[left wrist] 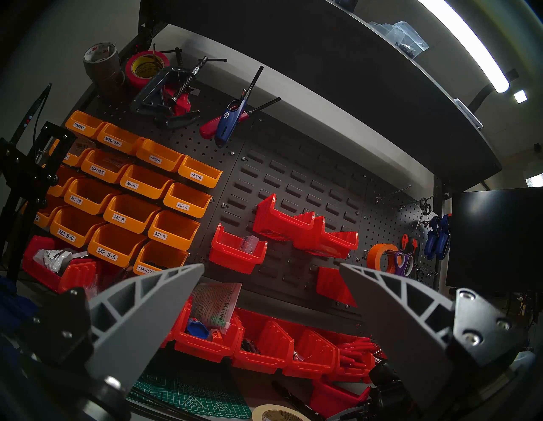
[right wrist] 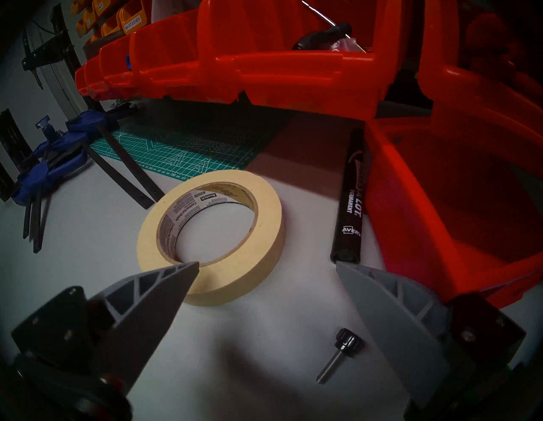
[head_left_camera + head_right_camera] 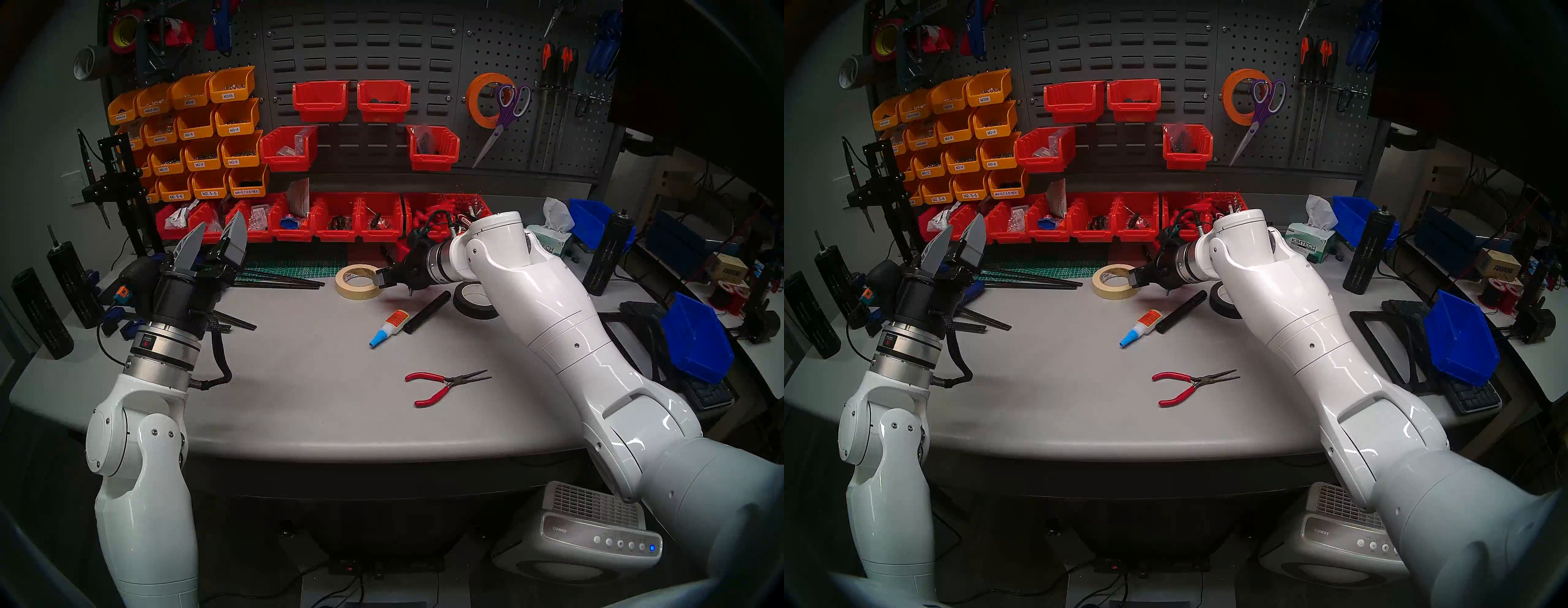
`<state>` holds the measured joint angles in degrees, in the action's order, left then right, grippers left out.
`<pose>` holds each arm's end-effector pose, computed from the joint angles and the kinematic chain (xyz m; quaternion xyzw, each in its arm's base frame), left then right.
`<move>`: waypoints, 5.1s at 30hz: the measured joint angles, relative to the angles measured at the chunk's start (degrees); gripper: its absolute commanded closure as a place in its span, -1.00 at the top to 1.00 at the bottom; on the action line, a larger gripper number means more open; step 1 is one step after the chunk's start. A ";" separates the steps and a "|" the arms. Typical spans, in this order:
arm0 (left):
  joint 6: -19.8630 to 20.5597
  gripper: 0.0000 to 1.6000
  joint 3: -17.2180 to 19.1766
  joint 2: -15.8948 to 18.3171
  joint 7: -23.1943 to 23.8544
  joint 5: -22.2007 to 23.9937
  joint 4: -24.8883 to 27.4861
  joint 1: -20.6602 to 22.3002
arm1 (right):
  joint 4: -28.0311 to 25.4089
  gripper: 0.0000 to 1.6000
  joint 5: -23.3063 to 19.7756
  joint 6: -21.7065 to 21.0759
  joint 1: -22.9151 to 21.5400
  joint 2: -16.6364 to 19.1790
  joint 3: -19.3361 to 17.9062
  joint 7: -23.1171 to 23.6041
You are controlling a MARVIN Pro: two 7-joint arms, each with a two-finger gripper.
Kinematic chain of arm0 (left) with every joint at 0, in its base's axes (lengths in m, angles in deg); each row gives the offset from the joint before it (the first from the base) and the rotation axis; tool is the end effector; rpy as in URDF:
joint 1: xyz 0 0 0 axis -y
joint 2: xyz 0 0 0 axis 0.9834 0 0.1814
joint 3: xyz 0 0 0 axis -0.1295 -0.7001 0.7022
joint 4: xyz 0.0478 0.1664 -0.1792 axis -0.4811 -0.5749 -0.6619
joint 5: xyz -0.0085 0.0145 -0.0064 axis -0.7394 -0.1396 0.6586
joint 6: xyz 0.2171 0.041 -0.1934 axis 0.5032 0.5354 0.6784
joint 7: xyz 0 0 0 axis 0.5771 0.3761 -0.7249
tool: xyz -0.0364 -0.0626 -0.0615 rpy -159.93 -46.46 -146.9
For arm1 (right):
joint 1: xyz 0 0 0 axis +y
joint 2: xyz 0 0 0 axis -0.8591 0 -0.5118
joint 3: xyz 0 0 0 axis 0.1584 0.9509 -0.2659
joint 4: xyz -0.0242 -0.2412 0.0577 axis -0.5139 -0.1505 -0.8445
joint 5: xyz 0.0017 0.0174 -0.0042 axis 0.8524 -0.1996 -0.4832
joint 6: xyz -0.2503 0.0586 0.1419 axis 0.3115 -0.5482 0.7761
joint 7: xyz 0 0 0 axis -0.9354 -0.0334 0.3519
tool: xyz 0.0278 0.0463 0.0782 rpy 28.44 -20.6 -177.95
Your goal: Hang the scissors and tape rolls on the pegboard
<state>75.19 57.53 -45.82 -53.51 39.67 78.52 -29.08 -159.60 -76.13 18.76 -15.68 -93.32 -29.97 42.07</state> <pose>0.2857 0.0801 -0.1132 0.5025 0.0516 0.8359 0.2145 0.5029 0.1116 -0.1291 -0.8503 -0.2511 -0.4138 0.2065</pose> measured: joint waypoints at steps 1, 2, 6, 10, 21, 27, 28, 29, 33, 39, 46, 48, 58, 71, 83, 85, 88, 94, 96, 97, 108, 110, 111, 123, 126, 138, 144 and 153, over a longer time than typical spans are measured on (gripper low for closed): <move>0.00 1.00 0.00 0.00 0.00 0.00 0.00 0.00 | 0.51 1.00 0.17 0.01 -0.33 -0.24 0.10 -0.03; 0.00 1.00 0.00 0.00 0.00 0.00 0.00 0.00 | 0.74 1.00 0.23 0.01 -0.48 -0.36 0.15 -0.03; 0.00 1.00 0.00 0.00 0.01 0.00 0.00 0.00 | 1.84 1.00 0.66 0.01 -1.35 -0.92 0.62 0.01; 0.00 1.00 0.00 0.00 0.01 0.00 0.00 0.00 | 2.49 1.00 1.06 0.01 -2.15 -1.31 1.67 0.57; 0.00 1.00 0.00 0.00 0.01 0.00 0.00 0.00 | 4.25 1.00 2.21 0.01 -4.00 -1.90 4.53 2.21; 0.00 1.00 0.00 0.00 0.01 0.00 0.00 0.00 | 5.17 1.00 2.93 0.14 -4.87 -1.95 5.34 3.07; 0.00 1.00 0.00 0.00 0.01 0.00 0.00 0.00 | 5.30 1.00 3.02 0.16 -4.98 -1.95 5.42 3.22; 0.00 1.00 0.00 0.00 0.01 0.00 0.00 0.00 | 5.42 1.00 3.12 0.19 -5.08 -1.95 5.49 3.35; 0.00 1.00 0.00 0.00 0.01 0.00 0.00 0.00 | 5.78 1.00 3.50 0.30 -5.42 -1.95 5.80 3.83; 0.00 1.00 0.00 -0.01 0.01 0.00 0.00 0.00 | 6.24 1.00 4.11 0.64 -5.88 -1.95 6.34 4.51; 0.00 1.00 -0.01 -0.01 0.01 -0.01 0.01 0.00 | 6.92 0.69 4.64 1.03 -6.39 -1.96 6.82 5.47; 0.00 1.00 -0.01 -0.01 0.01 -0.01 0.01 0.00 | 7.10 0.76 4.72 1.05 -6.58 -1.96 7.01 5.93; 0.00 1.00 -0.01 -0.01 0.01 -0.02 0.02 0.01 | 6.17 1.00 4.28 0.09 -7.32 -0.32 8.71 9.99; 0.00 1.00 -0.01 -0.01 0.01 -0.01 0.02 0.01 | 3.41 0.84 2.22 0.03 -8.61 4.36 12.74 15.05; -0.01 1.00 -0.01 -0.01 0.01 -0.01 0.02 0.01 | 3.37 0.52 3.61 0.14 -11.98 5.03 17.72 15.91; -0.01 1.00 -0.01 -0.01 0.01 -0.01 0.02 0.01 | 3.95 0.46 3.75 0.14 -12.30 4.68 18.03 15.65; -0.01 1.00 -0.01 -0.01 0.01 -0.01 0.02 0.01 | 4.72 0.14 3.84 0.15 -12.64 4.17 18.32 15.21; -0.01 1.00 -0.03 -0.01 0.01 -0.02 0.02 0.01 | 6.35 -0.07 4.11 0.16 -13.17 3.60 18.81 14.42; -0.01 1.00 -0.03 -0.01 0.01 -0.02 0.02 0.01 | 6.54 -0.15 4.10 0.19 -13.32 3.57 18.95 14.42; -0.01 1.00 -0.03 -0.01 0.01 -0.02 0.02 0.01 | 6.62 -0.31 4.08 0.20 -13.39 3.57 19.05 14.46; -0.01 1.00 -0.03 -0.02 0.01 -0.02 0.03 0.01 | 5.55 -1.00 4.06 0.95 -13.18 4.61 19.36 15.20; -0.01 1.00 -0.03 -0.02 0.01 -0.02 0.03 0.01 | 4.78 -1.00 3.93 1.63 -12.41 4.93 18.72 14.70; -0.01 1.00 -0.03 -0.02 0.01 -0.02 0.03 0.01 | 4.43 -1.00 3.74 2.02 -11.94 5.09 18.33 14.37; 0.00 1.00 -0.02 -0.01 0.01 -0.01 0.00 0.02 | -2.39 -1.00 0.36 7.90 -6.14 8.27 10.64 11.01; 0.00 1.00 -0.02 -0.01 0.02 -0.01 -0.02 0.02 | -4.45 -1.00 -0.84 9.51 -4.72 9.19 8.03 10.27; 0.01 1.00 -0.02 0.00 0.04 0.00 -0.05 0.02 | -12.60 -1.00 -5.63 16.30 0.90 12.09 -1.40 9.03; 0.01 1.00 -0.01 0.01 0.05 0.00 -0.07 0.02 | -16.38 -1.00 -7.39 19.59 3.53 13.23 -5.34 8.94; 0.01 1.00 -0.01 0.01 0.06 0.00 -0.11 0.02 | -22.70 -1.00 -8.17 25.52 7.26 15.43 -12.60 6.41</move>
<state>75.20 57.52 -45.81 -53.45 39.67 78.41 -29.06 -182.30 -84.30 44.28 -8.42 -77.89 -42.58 48.48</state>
